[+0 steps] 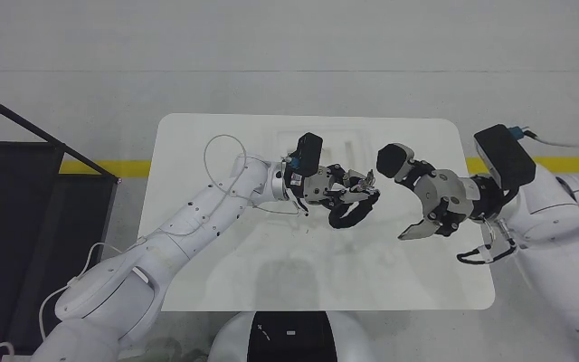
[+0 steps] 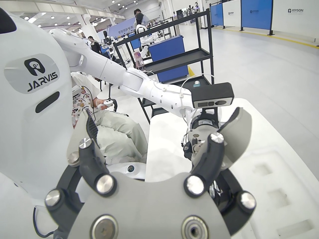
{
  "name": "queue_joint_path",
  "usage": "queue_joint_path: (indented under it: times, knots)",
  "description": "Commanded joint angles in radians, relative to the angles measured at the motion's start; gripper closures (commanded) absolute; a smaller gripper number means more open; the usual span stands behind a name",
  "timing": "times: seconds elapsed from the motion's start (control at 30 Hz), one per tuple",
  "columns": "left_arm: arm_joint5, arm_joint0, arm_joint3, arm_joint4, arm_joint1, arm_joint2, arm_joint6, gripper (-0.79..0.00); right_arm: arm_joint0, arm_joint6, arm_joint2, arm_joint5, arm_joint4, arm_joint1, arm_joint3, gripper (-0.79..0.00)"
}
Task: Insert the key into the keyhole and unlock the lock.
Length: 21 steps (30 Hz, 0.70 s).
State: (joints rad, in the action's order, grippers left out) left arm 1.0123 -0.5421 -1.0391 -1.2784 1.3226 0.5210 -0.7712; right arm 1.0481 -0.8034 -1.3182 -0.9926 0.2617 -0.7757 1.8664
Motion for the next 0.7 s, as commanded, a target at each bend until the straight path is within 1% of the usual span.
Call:
queue_joint_path:
  times: [0.0,0.67]
  knots:
    - [0.0,0.0,0.0,0.0,0.0,0.0,0.0,0.0,-0.003,-0.003,-0.001,0.004,0.001,0.0,0.004,-0.785]
    - [0.0,0.0,0.0,0.0,0.0,0.0,0.0,0.0,-0.052,-0.038,0.06,0.018,-0.008,-0.006,-0.003,-0.785]
